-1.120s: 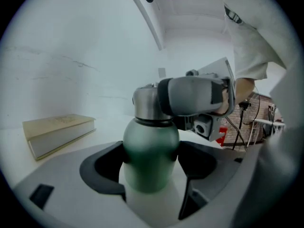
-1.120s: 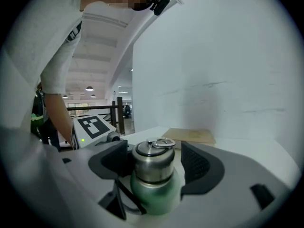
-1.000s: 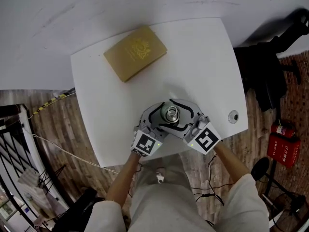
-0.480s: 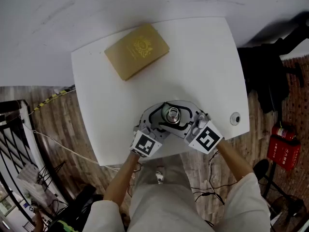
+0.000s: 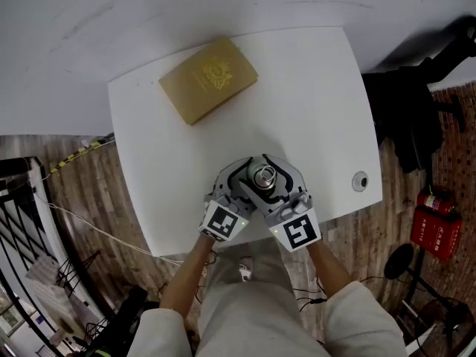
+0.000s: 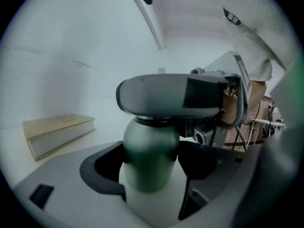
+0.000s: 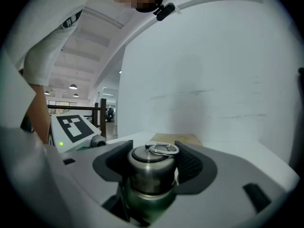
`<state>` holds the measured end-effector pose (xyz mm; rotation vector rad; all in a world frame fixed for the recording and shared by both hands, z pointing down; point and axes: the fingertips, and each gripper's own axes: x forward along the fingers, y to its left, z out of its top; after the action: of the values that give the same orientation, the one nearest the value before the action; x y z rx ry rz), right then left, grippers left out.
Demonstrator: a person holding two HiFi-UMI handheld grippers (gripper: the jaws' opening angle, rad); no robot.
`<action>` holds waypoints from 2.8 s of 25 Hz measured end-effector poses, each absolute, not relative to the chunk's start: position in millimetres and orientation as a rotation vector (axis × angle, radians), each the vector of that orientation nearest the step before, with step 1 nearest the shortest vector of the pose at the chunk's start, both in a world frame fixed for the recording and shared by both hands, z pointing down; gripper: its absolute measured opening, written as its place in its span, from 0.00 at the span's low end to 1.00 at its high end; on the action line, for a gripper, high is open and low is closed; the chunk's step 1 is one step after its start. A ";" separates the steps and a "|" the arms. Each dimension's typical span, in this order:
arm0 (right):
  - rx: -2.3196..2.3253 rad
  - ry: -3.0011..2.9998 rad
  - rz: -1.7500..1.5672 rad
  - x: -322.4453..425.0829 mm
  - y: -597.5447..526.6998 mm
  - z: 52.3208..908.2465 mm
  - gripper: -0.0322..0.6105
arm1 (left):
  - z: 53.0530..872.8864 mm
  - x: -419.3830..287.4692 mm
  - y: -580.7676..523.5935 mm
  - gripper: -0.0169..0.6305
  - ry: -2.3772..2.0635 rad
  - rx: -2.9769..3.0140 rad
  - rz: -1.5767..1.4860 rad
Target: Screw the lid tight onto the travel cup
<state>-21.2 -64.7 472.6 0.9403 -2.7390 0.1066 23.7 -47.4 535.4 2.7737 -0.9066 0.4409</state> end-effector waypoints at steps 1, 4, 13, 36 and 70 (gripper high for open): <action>1.008 -2.731 0.109 -20.4 -66.4 470.8 0.47 | 535.2 23.7 -47.4 0.56 -0.907 2.775 0.442; 1.187 -2.690 0.089 -18.0 -70.9 466.5 0.47 | 535.1 24.0 -47.5 0.56 -0.907 2.778 0.444; 1.284 -2.708 0.176 -13.4 -69.2 463.2 0.46 | 534.3 23.8 -46.3 0.56 -0.913 2.776 0.442; -0.148 -2.716 -0.022 -28.2 -37.2 465.4 0.55 | 533.8 24.3 -46.8 0.56 -0.905 2.778 0.439; 1.194 -2.763 0.132 -16.9 -69.0 453.5 0.45 | 534.9 23.8 -47.4 0.56 -0.906 2.774 0.446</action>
<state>-16.9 -69.0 453.5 1.1941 -2.7626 0.1323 23.8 -47.4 534.9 2.7736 -0.9055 0.4461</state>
